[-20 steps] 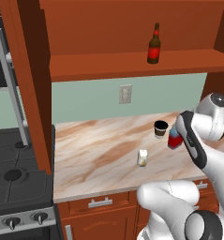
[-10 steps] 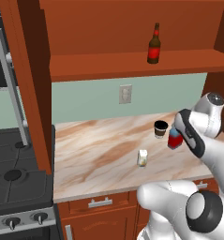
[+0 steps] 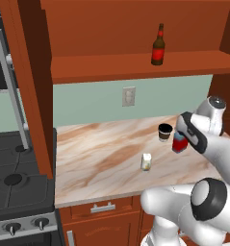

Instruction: Sort all alcoholic drinks to one cabinet, and non-alcoholic drinks to the other.

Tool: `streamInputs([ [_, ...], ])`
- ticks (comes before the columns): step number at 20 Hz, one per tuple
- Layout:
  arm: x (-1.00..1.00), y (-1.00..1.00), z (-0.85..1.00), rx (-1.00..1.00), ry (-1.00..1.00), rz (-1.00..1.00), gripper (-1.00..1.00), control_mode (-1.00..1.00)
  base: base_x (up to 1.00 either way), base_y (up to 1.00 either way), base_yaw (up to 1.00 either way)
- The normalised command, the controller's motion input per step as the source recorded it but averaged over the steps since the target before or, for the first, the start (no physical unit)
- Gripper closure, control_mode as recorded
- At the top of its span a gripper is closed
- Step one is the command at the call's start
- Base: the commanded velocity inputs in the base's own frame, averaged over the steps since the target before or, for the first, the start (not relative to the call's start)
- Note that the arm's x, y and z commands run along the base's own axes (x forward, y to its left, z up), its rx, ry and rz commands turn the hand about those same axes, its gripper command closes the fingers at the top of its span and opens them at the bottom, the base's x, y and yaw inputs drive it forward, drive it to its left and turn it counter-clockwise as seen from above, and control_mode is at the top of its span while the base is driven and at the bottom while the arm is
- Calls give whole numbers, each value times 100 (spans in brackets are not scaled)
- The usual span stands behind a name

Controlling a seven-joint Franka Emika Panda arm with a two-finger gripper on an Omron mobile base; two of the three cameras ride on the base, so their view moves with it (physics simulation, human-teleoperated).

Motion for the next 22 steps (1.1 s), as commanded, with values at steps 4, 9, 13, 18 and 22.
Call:
streamInputs([
  [4, 20, -7, -15, 0, 0, 0, -100, -100, 0, 0, 0],
  [9, 20, -7, -15, 0, 0, 0, -100, -100, 0, 0, 0],
  [13, 19, -8, -14, 0, 0, 0, -100, -100, 0, 0, 0],
  [18, 20, -9, -11, 0, 0, 0, -100, -100, 0, 0, 0],
  [22, 21, -9, -7, 0, 0, 0, -100, -100, 0, 0, 0],
])
